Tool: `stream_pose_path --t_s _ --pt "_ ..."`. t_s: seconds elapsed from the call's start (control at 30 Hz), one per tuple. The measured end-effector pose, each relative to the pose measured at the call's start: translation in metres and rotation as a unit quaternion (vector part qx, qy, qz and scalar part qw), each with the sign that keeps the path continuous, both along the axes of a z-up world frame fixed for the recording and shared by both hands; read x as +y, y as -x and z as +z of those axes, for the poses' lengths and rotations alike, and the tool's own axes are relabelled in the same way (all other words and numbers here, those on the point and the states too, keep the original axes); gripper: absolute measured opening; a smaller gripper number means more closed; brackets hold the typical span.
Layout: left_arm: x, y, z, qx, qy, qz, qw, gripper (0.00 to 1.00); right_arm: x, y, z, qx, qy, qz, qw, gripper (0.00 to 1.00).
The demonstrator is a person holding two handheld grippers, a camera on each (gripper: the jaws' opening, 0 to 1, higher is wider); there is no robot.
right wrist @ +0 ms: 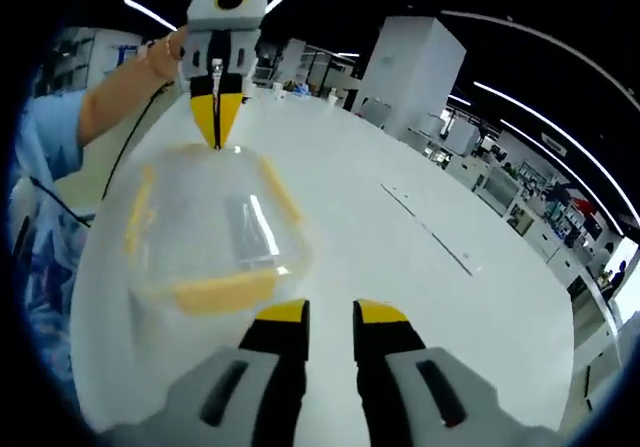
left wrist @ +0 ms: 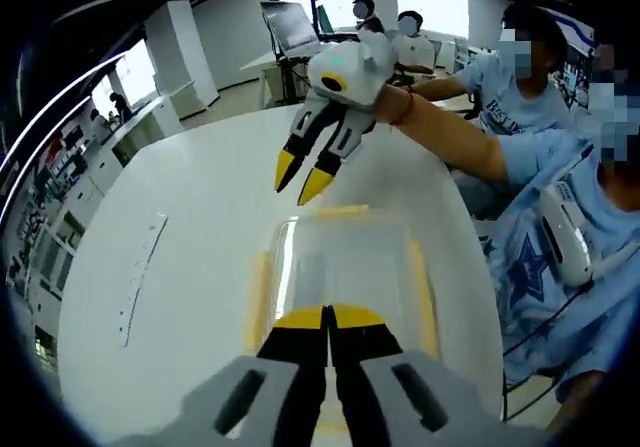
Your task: Snap each plastic latch of the storage box into its locked position after aligning the lid with the box until every specified latch is closed and the lid sits flush.
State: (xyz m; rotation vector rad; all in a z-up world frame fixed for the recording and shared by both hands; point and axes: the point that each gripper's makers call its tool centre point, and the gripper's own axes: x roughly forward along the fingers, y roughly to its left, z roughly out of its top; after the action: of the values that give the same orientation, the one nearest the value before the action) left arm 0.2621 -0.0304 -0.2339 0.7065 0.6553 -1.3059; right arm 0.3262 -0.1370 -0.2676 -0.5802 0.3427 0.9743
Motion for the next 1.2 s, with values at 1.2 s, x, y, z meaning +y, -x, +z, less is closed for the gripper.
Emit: stream_pose_path --t_s 1.2 --pt "-0.002 0.013 -0.044 0.109 -0.235 0.059 0.9641 0.00 0.009 0.031 0.038 -0.076 -0.191 0.022 0.9784 0.09"
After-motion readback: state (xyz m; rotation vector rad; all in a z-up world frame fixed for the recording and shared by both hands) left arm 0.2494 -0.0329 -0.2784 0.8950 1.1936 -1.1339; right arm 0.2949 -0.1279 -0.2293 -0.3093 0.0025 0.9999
